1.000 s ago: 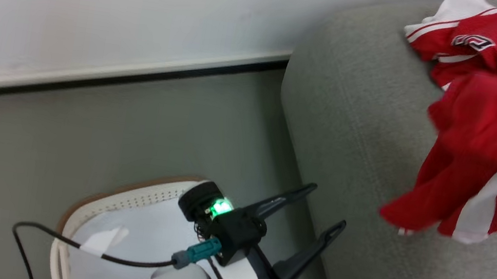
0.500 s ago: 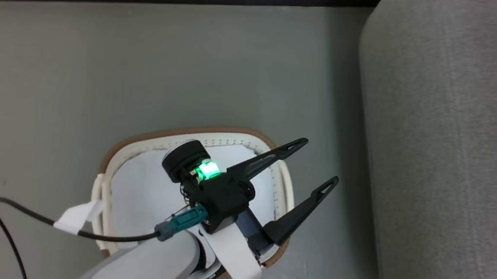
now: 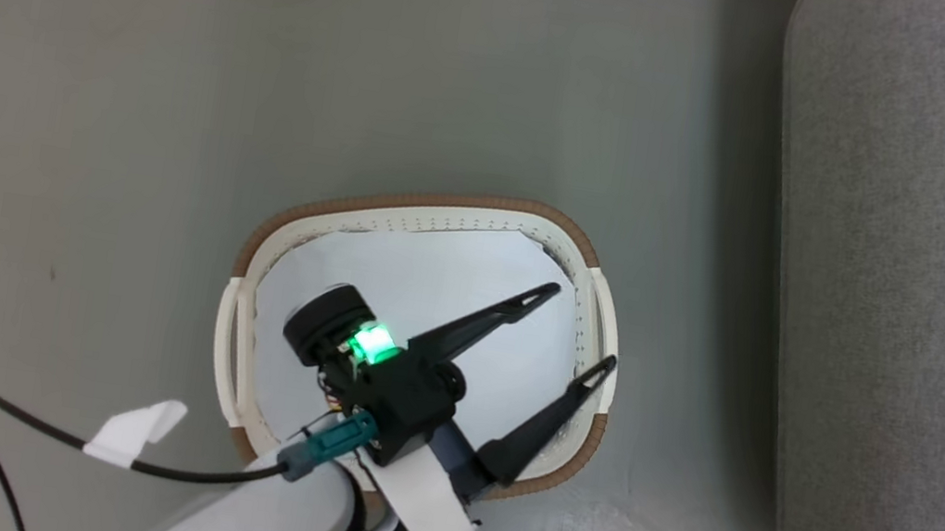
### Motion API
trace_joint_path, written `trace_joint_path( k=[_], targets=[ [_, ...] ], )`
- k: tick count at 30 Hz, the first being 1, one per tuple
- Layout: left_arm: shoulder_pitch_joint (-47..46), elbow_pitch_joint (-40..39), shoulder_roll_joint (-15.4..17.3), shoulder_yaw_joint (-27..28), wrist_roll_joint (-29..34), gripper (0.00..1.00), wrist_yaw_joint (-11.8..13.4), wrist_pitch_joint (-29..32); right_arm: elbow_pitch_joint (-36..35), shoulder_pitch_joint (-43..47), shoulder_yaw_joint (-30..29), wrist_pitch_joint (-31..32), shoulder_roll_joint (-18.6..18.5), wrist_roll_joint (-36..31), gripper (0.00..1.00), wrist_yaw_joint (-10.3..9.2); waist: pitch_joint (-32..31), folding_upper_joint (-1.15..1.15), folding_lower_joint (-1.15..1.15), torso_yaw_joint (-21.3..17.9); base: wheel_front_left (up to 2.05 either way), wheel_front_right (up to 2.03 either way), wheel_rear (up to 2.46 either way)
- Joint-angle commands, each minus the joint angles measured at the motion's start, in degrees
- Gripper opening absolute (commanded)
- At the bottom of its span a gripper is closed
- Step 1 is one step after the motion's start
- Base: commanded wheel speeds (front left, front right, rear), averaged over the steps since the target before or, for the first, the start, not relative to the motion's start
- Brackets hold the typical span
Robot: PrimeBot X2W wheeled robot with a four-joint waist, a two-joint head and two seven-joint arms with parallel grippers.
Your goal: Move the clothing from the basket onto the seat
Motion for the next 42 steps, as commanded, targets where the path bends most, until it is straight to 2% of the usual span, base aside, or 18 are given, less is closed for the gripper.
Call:
trace_joint_path(
  k=[1, 6, 7, 8, 12, 17, 26, 30, 35, 36, 42],
  targets=[
    [0.42, -0.57, 0.72, 0.26, 0.67, 1.00, 0.29, 0.30, 1.72, 0.67, -1.30, -0.81, 0.51, -1.13, 0.00, -0.14, 0.31, 0.00, -0.01, 0.13, 0.00, 0.00, 0.00],
    [1.10, -1.45, 1.78, 0.58, 0.15, 1.00, 1.07, 0.93, 6.39, 1.25, -6.00, -3.36, 2.37, -7.00, 0.02, -0.14, -0.08, 0.00, -0.01, 0.35, 0.00, 0.00, 0.00],
    [1.17, -1.53, 1.84, 0.64, -0.03, 1.00, 1.15, 1.01, 7.08, 1.40, -6.44, -3.16, 2.78, -8.14, 0.43, -0.14, -0.28, 0.00, -0.01, 0.36, 0.00, 0.00, 0.00],
    [1.21, -1.59, 1.88, 0.72, -0.19, 1.00, 1.32, 0.95, 7.67, 1.58, -6.89, -2.93, 3.12, -9.41, 1.00, -0.14, -0.54, 0.00, -0.01, 0.35, 0.00, 0.00, 0.00],
    [1.66, -1.49, 1.69, 0.87, -0.81, 1.00, 1.69, 0.74, 8.69, 1.70, -8.01, -1.82, 3.67, -13.94, 1.00, -0.14, -1.88, 0.00, -0.01, 0.26, 0.00, 0.00, 0.00],
    [2.16, -0.63, 0.99, 1.26, -1.81, 1.00, 2.23, -0.01, 9.18, 3.22, -5.11, -0.38, 5.40, -16.35, 1.00, -0.14, -4.36, 0.00, -0.01, -0.07, 0.00, 0.00, 0.00],
    [4.50, 2.18, 0.92, 3.68, -4.16, 1.00, 3.37, -2.11, 4.93, 11.83, 5.91, -3.15, 5.91, -8.57, 1.00, -0.14, -10.39, 0.00, -0.01, -0.32, 0.00, 0.00, 0.00],
    [6.34, 3.87, 1.40, 5.49, -5.25, 1.00, 4.21, -2.62, -1.25, 17.95, 10.50, -4.41, 6.00, -3.38, 1.00, -0.15, -13.27, 0.00, -0.01, 0.19, 0.00, 0.00, 0.00],
    [10.02, 5.58, 1.70, 8.75, -7.19, 1.00, 6.39, -3.05, -12.99, 28.43, 14.71, -4.35, 7.42, 2.55, 1.00, -0.14, -17.24, 0.00, -0.01, 1.82, 0.00, 0.00, 0.00],
    [10.02, 5.58, 1.70, 8.75, -7.19, 1.00, 6.39, -3.05, -12.99, 28.43, 14.71, -4.35, 7.42, 2.55, 1.00, -0.14, -17.24, 0.00, -0.01, 1.82, 0.00, 0.00, 0.00],
    [15.47, 6.29, 2.01, 13.85, -7.74, 1.00, 9.00, -3.04, -29.25, 42.02, 15.72, -3.76, 11.00, 5.06, 1.00, -0.14, -21.59, 0.00, -0.01, 4.44, 0.00, 0.00, 0.00]
  ],
)
